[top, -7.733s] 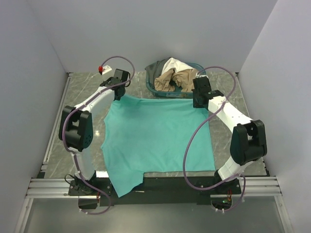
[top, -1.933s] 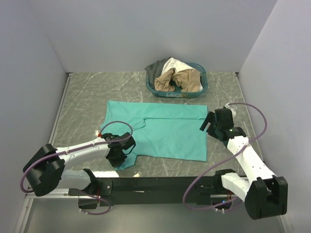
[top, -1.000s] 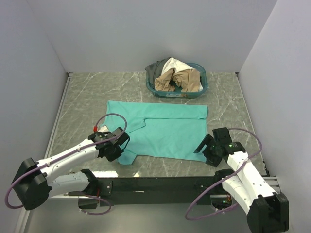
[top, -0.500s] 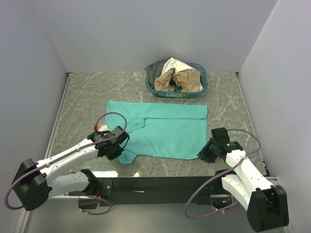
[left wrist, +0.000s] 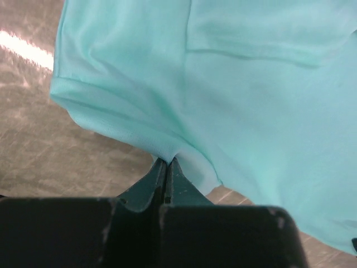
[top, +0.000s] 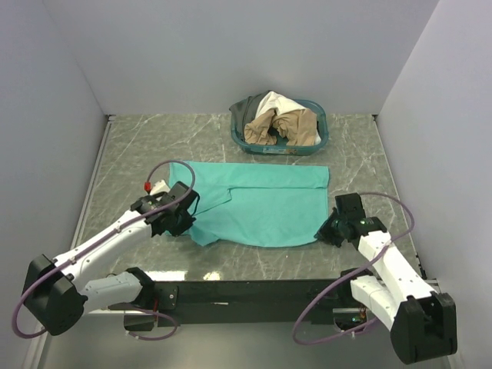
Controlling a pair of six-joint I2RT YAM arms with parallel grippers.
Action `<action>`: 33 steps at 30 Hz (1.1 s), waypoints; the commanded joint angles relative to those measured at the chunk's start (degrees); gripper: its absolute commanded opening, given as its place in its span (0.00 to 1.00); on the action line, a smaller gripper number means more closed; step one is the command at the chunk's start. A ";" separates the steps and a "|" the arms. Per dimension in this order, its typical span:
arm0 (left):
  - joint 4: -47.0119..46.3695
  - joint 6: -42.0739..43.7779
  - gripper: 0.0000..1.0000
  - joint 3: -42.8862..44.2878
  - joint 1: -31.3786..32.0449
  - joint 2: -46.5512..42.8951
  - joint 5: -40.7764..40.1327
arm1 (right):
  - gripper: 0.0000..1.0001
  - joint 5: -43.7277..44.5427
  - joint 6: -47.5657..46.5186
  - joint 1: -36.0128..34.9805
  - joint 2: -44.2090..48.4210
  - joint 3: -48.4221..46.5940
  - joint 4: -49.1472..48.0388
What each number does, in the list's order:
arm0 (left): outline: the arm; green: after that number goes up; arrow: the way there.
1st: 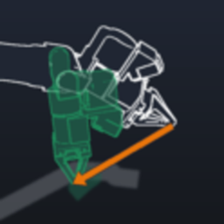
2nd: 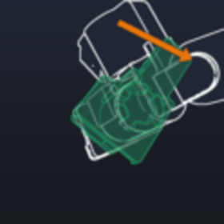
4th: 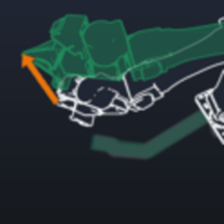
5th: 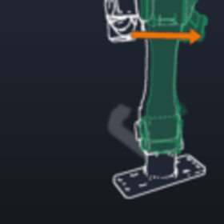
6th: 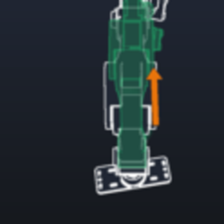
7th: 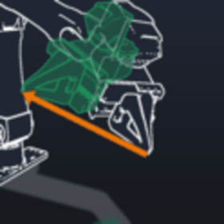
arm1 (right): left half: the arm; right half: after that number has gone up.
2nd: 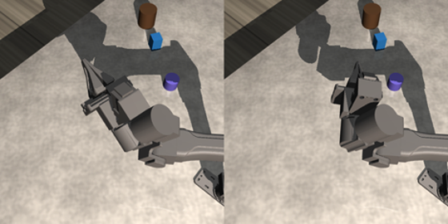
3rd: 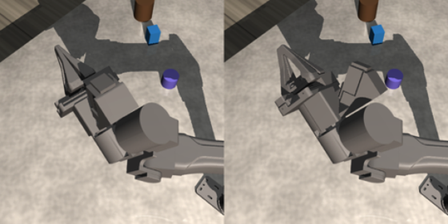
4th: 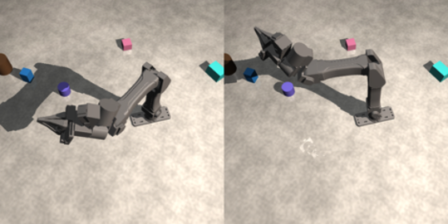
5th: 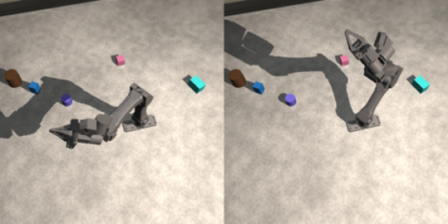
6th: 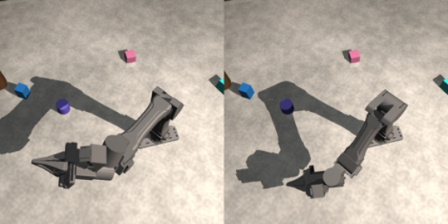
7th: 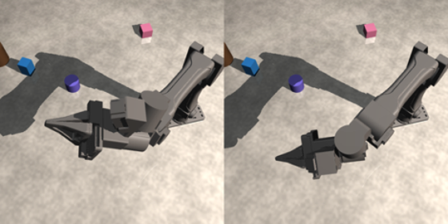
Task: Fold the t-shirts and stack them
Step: Fold the tshirt
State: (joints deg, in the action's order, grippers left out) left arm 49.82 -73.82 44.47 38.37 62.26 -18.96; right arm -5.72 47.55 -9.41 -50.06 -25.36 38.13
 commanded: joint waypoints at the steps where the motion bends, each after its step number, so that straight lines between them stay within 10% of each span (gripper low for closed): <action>1: -3.06 2.89 0.01 4.83 -2.50 0.76 -0.73 | 0.00 -0.44 -2.90 -0.35 -2.57 -5.48 -4.29; 33: -11.85 15.46 0.01 21.19 -14.46 21.06 -1.17 | 0.00 7.38 -9.58 -0.43 -34.47 -34.22 -9.56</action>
State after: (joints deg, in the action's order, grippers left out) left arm 40.03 -60.75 63.44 24.56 82.46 -20.62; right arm -1.41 39.07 -9.52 -82.32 -55.70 30.11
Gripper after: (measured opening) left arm 0.016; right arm 0.022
